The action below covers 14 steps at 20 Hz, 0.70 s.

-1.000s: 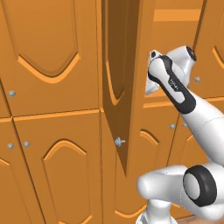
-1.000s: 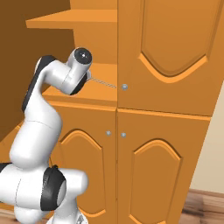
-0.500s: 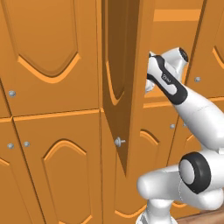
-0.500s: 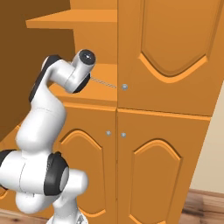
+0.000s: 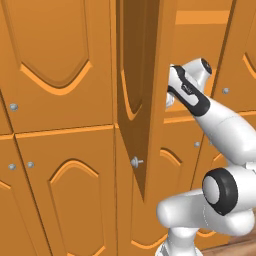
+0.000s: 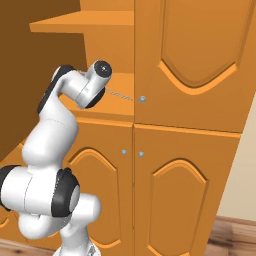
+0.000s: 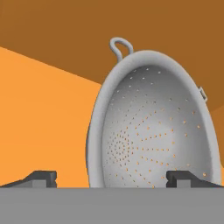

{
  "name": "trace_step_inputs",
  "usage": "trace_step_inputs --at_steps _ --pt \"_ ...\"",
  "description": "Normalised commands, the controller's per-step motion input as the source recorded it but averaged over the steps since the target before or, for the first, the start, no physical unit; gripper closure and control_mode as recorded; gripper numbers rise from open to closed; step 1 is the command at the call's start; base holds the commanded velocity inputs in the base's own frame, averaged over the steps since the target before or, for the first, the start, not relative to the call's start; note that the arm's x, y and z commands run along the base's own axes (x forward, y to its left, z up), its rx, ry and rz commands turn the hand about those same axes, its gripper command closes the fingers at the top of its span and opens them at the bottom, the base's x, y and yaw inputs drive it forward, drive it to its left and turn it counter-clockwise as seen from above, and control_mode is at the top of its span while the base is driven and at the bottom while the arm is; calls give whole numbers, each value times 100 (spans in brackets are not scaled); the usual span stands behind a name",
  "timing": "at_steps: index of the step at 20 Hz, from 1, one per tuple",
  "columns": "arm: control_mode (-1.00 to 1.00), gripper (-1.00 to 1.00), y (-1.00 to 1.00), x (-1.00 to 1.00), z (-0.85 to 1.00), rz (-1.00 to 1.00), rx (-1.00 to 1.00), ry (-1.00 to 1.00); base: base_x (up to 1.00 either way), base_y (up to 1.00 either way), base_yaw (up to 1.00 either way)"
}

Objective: Open the cabinet and setup a tea strainer by placing it in the bowl upright.

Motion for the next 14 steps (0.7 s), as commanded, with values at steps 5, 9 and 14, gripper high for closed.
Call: trace_step_inputs --at_steps 5,9,14 --pt "-100 -100 0 0 -16 2 0 0 0 0 0" --pt "-100 -100 0 1 -6 2 0 0 0 0 0" --pt "-100 -100 5 13 -4 1 0 1 0 0 0"
